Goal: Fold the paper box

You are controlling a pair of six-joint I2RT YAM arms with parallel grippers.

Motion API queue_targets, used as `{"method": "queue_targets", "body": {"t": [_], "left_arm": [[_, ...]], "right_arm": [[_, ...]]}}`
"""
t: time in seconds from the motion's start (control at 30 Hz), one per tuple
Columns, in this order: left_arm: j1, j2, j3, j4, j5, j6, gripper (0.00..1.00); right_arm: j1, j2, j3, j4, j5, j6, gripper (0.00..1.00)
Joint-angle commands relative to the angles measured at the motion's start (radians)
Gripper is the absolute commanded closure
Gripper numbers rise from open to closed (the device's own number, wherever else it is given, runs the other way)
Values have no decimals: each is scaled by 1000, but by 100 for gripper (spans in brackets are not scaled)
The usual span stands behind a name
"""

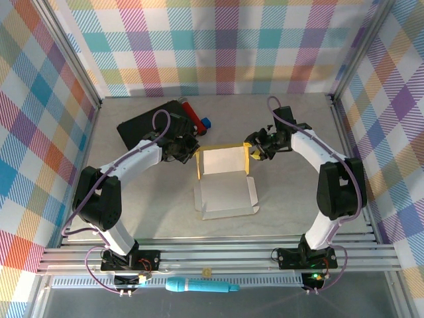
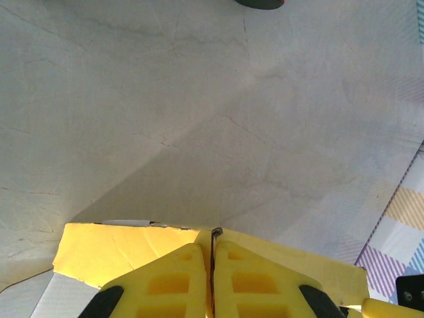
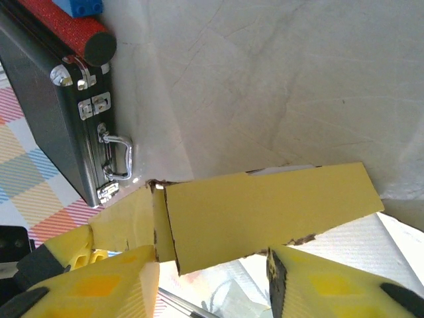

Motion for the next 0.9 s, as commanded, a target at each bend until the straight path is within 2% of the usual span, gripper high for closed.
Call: {"method": "queue_targets", "body": {"t": [0.0,0.2,0.33,0.6,0.87], "left_arm": [[-11,6,14,-61,-15,18,92],[-10,3,13,-58,-15,18,93],[-11,4,11,-56,-16,14,93],[-13,-2,-3,-47,-22,3,100],[-14,-6,-16,-36,-25,-2,100]], "right_arm": [[3,12,-6,5,-2,5,60],[3,5,-48,35,-1,17,73],[3,8,-51,44,3,21,85],[4,11,-39,48,5,28,93],[2,10,-42,51,4,28,100]]}}
